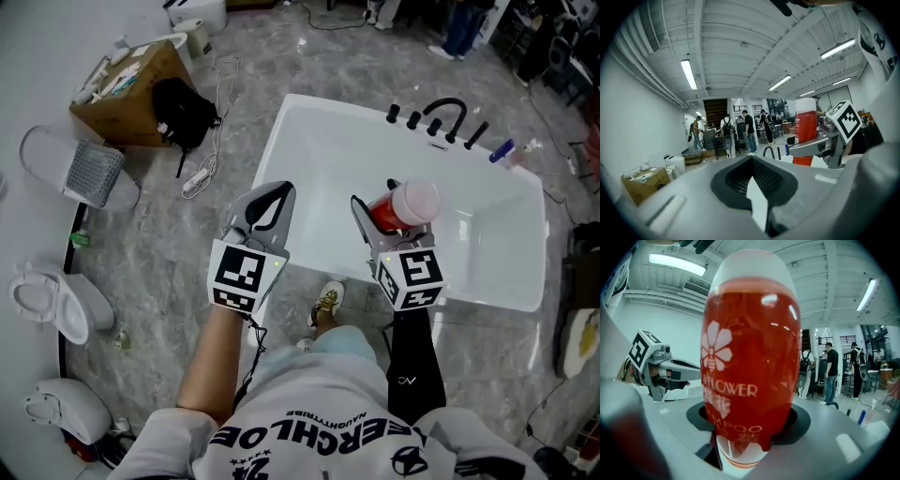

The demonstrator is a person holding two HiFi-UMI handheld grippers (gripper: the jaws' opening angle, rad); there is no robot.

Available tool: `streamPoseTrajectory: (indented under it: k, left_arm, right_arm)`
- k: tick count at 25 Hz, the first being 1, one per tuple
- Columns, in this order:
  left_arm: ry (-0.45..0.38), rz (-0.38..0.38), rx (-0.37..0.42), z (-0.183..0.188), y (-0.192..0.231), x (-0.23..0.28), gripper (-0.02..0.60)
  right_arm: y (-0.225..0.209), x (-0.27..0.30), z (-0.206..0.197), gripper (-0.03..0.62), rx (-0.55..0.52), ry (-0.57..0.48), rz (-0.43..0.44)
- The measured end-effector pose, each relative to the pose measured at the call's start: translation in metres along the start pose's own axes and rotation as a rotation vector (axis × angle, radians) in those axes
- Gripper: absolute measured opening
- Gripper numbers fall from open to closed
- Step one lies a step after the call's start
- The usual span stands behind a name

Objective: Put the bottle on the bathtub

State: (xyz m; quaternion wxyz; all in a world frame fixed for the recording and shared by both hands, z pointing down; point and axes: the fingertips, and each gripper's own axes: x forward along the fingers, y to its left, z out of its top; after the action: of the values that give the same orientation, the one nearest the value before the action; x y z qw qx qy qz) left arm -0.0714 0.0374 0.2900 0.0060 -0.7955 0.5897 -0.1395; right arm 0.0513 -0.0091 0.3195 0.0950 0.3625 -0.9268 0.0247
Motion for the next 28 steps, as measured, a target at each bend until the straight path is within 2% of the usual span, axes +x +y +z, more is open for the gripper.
streamPoseTrajectory:
  k: [6, 12, 21, 28]
  left_arm:
    - [0.003, -0.026, -0.014, 0.008, 0.027, 0.088, 0.002]
    - [0.012, -0.038, -0.030, 0.003, 0.043, 0.148, 0.002]
    - [0.047, -0.058, -0.057, -0.016, 0.052, 0.196, 0.002]
    - [0.040, -0.071, -0.067, -0.028, 0.057, 0.215, 0.002]
  right_arm:
    - [-0.068, 0.058, 0.005, 0.316, 0.030, -0.006, -0.027]
    - [-0.115, 0.093, -0.007, 0.316, 0.060, 0.012, -0.046]
    - [-0.143, 0.129, -0.029, 0.316, 0.100, 0.045, -0.047]
    - [-0.152, 0.153, -0.042, 0.316, 0.140, 0.043, -0.061]
